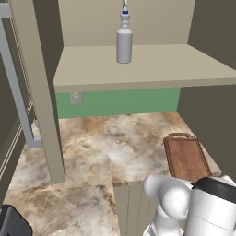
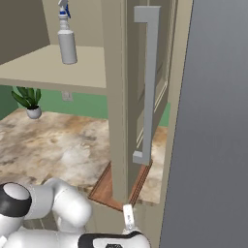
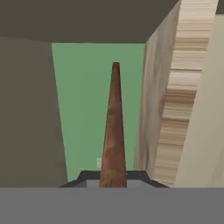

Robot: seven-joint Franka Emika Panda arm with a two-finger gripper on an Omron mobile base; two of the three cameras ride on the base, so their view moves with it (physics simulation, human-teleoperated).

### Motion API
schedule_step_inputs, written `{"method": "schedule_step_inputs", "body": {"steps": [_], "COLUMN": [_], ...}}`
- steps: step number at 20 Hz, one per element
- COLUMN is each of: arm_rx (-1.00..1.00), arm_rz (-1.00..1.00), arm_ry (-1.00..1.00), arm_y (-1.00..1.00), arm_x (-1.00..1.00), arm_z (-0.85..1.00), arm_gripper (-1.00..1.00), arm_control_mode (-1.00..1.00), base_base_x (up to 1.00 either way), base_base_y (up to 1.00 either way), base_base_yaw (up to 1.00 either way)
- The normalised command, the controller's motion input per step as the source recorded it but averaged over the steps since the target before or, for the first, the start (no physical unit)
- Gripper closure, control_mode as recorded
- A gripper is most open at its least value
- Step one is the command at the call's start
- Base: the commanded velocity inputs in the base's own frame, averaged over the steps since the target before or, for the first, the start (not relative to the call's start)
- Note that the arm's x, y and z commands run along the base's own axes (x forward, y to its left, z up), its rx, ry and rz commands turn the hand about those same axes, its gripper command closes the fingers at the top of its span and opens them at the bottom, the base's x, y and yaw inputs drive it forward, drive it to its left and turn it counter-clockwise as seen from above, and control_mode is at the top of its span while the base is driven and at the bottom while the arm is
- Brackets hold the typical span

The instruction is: Move the cutting board and knife to the sink. Then move spray from the cabinet to the counter.

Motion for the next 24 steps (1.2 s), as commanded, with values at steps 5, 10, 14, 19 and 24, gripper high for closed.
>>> {"method": "schedule_step_inputs", "body": {"steps": [5,10,14,19,24], "arm_rx": [0.03,0.01,0.0,-0.02,-0.08], "arm_rz": [-0.02,-0.02,-0.02,-0.02,-0.01], "arm_ry": [-0.23,-0.24,-0.18,-0.14,-0.03], "arm_y": [-0.09,-0.01,0.0,0.27,0.31], "arm_x": [-0.43,-0.39,-0.27,-0.16,-0.16], "arm_z": [0.4,0.32,0.3,0.56,0.81], "arm_gripper": [1.0,1.0,1.0,1.0,1.0], "arm_control_mode": [-1.0,-1.0,-1.0,-1.0,-1.0], "base_base_x": [0.0,0.0,0.0,0.0,0.0], "base_base_y": [0.0,0.0,0.0,0.0,0.0], "base_base_yaw": [0.0,0.0,0.0,0.0,0.0]}}
